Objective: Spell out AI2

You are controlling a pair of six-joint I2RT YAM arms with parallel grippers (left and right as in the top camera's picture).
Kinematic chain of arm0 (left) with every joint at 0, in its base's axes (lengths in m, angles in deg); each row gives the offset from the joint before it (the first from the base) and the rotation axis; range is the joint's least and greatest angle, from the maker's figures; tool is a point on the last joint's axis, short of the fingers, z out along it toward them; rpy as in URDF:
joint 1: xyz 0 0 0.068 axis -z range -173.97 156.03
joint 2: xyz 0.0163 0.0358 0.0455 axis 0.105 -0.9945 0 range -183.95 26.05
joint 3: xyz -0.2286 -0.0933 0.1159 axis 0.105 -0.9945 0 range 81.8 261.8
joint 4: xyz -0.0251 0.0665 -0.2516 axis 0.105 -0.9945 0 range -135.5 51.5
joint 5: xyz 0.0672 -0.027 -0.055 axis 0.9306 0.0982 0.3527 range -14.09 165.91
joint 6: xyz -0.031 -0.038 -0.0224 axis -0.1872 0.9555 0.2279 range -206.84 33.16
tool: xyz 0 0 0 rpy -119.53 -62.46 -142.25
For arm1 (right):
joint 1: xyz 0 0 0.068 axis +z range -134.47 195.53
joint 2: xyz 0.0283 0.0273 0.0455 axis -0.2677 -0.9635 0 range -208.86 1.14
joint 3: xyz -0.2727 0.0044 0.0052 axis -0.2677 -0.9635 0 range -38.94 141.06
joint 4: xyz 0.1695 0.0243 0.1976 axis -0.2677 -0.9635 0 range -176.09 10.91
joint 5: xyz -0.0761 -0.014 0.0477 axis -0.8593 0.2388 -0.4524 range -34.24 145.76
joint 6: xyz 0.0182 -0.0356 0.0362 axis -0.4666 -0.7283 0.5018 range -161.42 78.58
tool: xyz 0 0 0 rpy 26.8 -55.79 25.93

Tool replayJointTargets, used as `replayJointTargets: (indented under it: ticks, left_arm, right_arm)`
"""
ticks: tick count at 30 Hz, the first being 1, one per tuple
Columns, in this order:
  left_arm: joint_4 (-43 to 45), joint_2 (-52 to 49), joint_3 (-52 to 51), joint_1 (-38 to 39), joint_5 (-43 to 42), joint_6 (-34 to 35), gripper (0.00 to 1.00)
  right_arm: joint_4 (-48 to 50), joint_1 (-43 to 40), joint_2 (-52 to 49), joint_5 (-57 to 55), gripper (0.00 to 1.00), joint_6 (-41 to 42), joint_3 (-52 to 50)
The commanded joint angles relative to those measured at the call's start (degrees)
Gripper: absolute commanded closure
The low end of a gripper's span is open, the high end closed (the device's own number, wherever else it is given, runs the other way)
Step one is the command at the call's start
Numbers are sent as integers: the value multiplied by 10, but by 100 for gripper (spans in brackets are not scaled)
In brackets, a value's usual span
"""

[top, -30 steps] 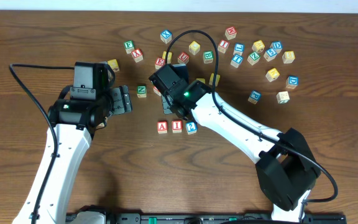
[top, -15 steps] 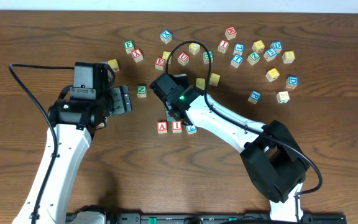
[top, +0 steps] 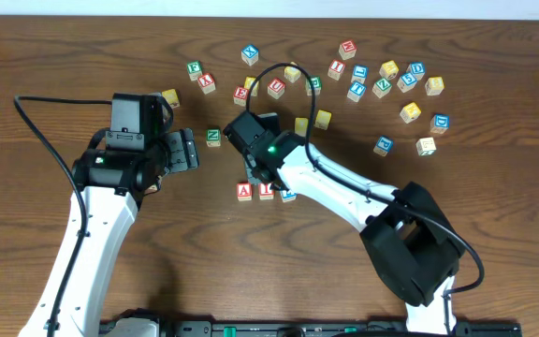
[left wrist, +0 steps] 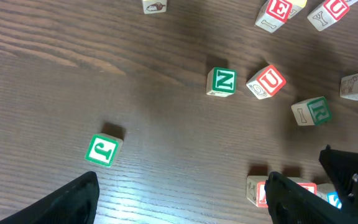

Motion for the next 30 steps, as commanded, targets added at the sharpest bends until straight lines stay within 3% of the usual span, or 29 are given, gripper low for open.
replayJointTargets:
  ticks: [1, 19, 30]
  left_arm:
    - [-2, -2, 9, -3, 7, -8, 16]
    - [-2, -2, 9, -3, 7, -8, 16]
    - [-2, -2, 9, -3, 7, -8, 16]
  right_arm:
    - [0, 16, -5, -1, 99, -1, -6]
    - [-2, 14, -5, -12, 99, 3, -7]
    - [-57, -8, 23, -25, 99, 3, -6]
